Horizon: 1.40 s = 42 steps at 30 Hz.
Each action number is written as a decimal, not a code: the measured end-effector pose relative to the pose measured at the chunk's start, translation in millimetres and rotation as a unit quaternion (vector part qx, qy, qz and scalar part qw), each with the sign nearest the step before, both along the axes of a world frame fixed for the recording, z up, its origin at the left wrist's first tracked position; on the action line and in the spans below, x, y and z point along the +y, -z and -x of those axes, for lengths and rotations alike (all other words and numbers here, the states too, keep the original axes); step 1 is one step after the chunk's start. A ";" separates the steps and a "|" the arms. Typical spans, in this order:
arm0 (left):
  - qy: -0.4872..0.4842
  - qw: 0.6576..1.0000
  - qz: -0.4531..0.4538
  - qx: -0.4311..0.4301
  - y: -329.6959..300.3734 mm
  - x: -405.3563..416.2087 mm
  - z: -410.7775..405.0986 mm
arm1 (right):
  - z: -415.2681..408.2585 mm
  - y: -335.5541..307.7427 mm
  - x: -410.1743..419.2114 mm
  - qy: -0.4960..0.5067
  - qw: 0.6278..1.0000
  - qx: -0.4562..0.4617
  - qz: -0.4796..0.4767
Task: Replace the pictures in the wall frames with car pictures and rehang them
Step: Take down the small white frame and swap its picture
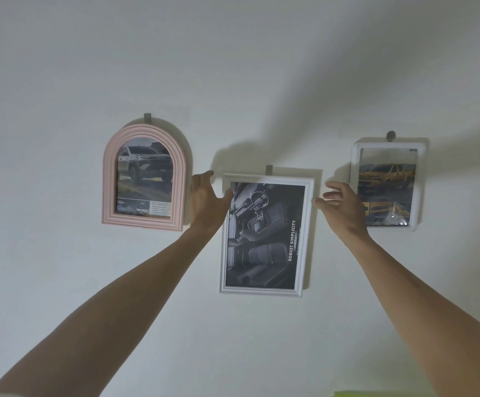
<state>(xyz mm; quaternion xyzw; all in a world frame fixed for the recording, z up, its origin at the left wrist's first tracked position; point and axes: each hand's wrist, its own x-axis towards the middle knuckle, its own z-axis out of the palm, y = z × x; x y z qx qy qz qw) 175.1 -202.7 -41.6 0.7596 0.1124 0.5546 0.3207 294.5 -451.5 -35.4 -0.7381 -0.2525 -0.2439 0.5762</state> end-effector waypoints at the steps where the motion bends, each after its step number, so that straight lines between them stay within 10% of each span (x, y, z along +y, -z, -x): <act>1: -0.008 0.999 -0.025 -0.024 1.3 -4.2 -0.8 | -0.2 -0.9 -4.3 0.000 1.000 -0.007 0.001; 16: 0.070 0.977 -0.202 -0.002 -32.4 -162.4 -63.8 | -34.6 -42.4 -119.0 0.148 0.980 -0.133 0.028; 30: 0.112 0.986 0.072 0.104 -42.7 -239.1 -153.2 | -106.5 -42.9 -193.2 0.055 0.992 0.016 0.115; 42: 0.085 0.993 0.078 0.040 -43.2 -247.9 -148.6 | -122.1 -37.7 -196.7 0.003 0.998 -0.039 0.052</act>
